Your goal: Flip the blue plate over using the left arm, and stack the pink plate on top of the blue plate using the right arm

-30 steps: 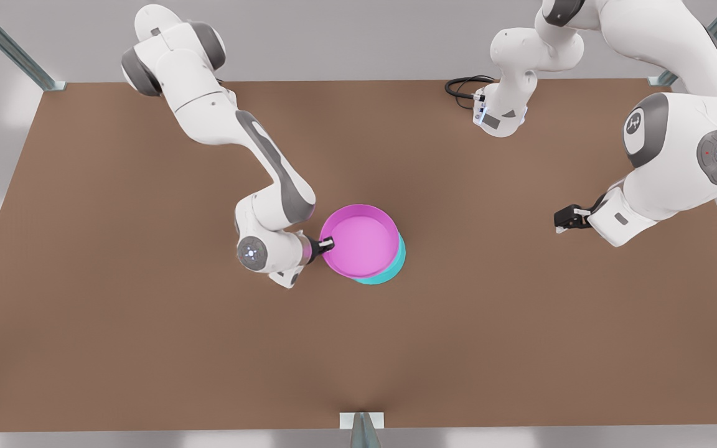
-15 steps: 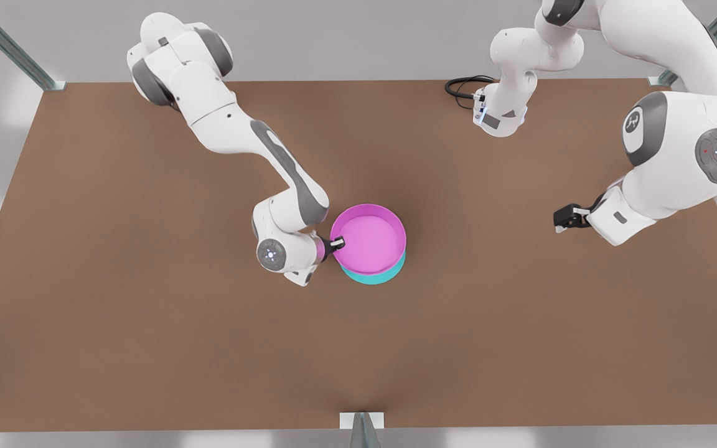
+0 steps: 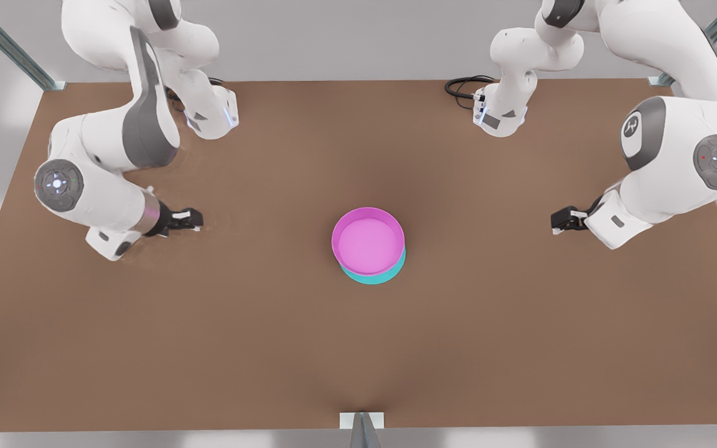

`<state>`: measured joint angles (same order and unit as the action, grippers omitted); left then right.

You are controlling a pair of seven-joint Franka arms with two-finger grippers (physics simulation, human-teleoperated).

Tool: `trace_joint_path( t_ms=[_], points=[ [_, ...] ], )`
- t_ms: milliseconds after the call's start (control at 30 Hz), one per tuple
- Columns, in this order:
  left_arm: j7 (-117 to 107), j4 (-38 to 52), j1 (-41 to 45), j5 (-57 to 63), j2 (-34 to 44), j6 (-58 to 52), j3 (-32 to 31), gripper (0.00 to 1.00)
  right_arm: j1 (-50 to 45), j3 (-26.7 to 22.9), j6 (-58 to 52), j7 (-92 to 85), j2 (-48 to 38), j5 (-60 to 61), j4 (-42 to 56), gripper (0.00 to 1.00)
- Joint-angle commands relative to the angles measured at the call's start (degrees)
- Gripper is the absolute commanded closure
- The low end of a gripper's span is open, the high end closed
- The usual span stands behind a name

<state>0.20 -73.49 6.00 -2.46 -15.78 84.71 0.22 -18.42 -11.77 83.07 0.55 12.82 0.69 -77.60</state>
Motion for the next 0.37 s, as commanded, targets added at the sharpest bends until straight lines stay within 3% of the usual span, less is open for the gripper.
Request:
trace_joint_path(
  t_ms=[0, 100, 333],
  points=[
    [0.0, 0.1, 0.0, 0.0, 0.0, 0.2, 0.1, 0.0, 0.2, 0.1, -0.1, -0.1, -0.8, -2.3, 0.0, 0.0],
    [0.8, -0.2, 0.0, 0.1, 0.9, 0.5, 0.4, 0.0, 7.6, 1.8, 2.8, -0.1, -0.3, -3.8, -1.1, 0.0],
    [-0.9, 0.0, 0.0, 0.9, 0.7, -0.9, 0.2, 0.0, 8.0, 1.5, 2.4, 0.4, 2.4, -3.3, 0.7, 0.0]
  ],
)
